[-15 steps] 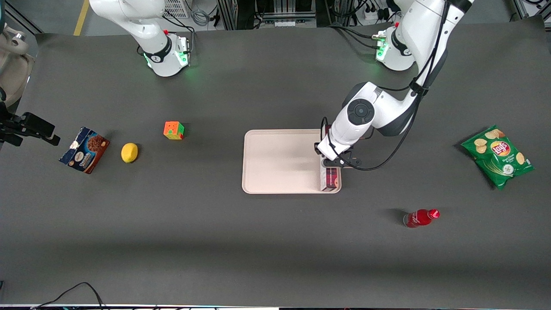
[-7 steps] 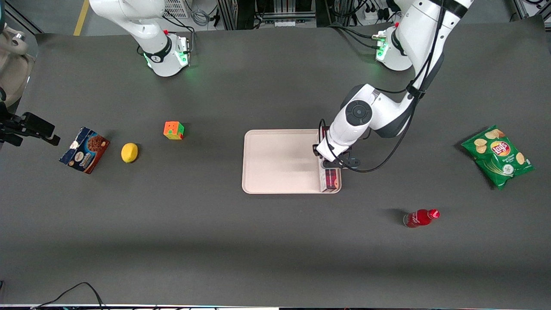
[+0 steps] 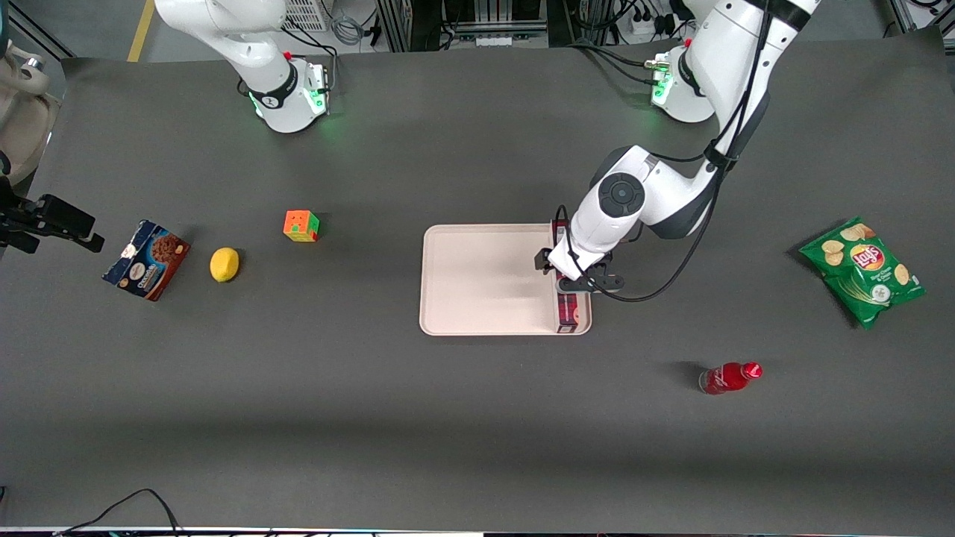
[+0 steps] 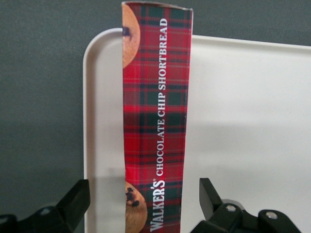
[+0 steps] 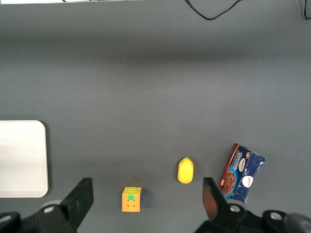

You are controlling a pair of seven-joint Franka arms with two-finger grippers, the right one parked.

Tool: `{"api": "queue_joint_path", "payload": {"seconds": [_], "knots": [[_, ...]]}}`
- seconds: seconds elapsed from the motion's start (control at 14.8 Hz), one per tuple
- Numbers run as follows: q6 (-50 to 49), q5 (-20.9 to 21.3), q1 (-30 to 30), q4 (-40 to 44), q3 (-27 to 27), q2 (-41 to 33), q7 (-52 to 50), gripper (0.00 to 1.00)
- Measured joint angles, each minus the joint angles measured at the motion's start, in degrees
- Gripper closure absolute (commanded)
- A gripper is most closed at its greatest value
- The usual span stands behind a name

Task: Place red cookie box on tray

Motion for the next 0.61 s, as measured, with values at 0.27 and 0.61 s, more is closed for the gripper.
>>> {"api": "queue_joint_path", "payload": {"seconds": [0.27, 0.61], "knots": [[-0.89, 0.0, 0.02, 1.23, 0.08, -1.57, -0.15, 0.0], [-16.39, -3.22, 1.96, 7.35, 0.7, -8.99, 4.94, 0.0]]}}
